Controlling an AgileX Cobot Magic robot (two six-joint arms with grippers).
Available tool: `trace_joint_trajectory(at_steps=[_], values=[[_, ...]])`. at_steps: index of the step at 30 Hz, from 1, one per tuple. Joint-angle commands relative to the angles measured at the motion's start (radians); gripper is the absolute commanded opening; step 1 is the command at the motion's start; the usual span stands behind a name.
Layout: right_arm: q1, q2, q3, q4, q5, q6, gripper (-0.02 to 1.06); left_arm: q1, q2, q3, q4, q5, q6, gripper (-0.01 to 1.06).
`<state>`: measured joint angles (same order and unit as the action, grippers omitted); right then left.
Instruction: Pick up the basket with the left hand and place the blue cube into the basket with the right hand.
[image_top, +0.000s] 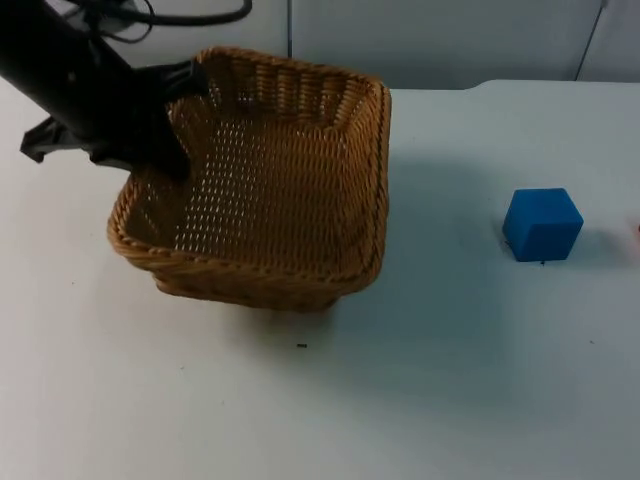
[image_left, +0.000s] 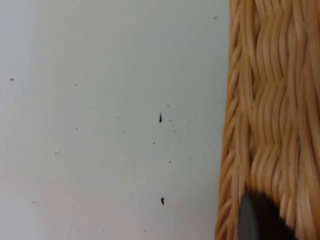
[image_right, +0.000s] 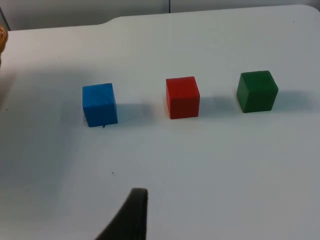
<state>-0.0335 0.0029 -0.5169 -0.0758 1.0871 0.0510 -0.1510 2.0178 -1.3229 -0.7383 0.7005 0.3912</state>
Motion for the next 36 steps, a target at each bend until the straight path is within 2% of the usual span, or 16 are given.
trace_joint_trajectory(at_steps=[1, 7, 9, 10, 11, 14, 20, 25, 28, 34, 36], values=[[-0.005, -0.003, 0.008, 0.002, -0.008, -0.006, 1.05, -0.004, -0.052, 0.014, 0.009, 0.032, -0.033, 0.04], [-0.005, -0.003, 0.008, 0.002, -0.008, -0.006, 1.05, -0.002, -0.212, 0.167, 0.011, 0.005, -0.050, 0.04], [-0.005, -0.003, 0.008, 0.002, -0.008, -0.008, 1.05, -0.002, -0.280, 0.248, 0.004, -0.030, -0.050, 0.04], [-0.005, -0.003, 0.008, 0.002, -0.008, -0.008, 1.05, -0.002, -0.280, 0.248, 0.004, -0.030, -0.050, 0.04], [-0.005, -0.003, 0.008, 0.002, -0.008, -0.010, 1.05, 0.001, -0.323, 0.307, -0.030, -0.062, -0.050, 0.04], [-0.005, -0.003, 0.008, 0.033, -0.011, -0.043, 1.05, 0.018, -0.394, 0.410, -0.110, -0.089, -0.014, 0.04], [-0.005, 0.047, -0.012, 0.076, -0.009, -0.059, 1.05, 0.018, -0.407, 0.427, -0.110, -0.072, 0.003, 0.04], [-0.005, 0.235, -0.110, 0.076, -0.036, -0.073, 1.04, 0.018, -0.407, 0.427, -0.121, -0.051, 0.003, 0.04], [-0.005, 0.363, -0.160, 0.076, -0.134, -0.112, 1.03, 0.018, -0.407, 0.427, -0.126, -0.049, 0.022, 0.04], [-0.005, 0.590, -0.239, 0.086, -0.208, -0.114, 1.03, 0.018, -0.407, 0.427, -0.173, -0.049, 0.054, 0.04], [-0.005, 0.698, -0.284, 0.119, -0.225, -0.138, 1.03, 0.018, -0.407, 0.427, -0.186, -0.049, 0.069, 0.04]])
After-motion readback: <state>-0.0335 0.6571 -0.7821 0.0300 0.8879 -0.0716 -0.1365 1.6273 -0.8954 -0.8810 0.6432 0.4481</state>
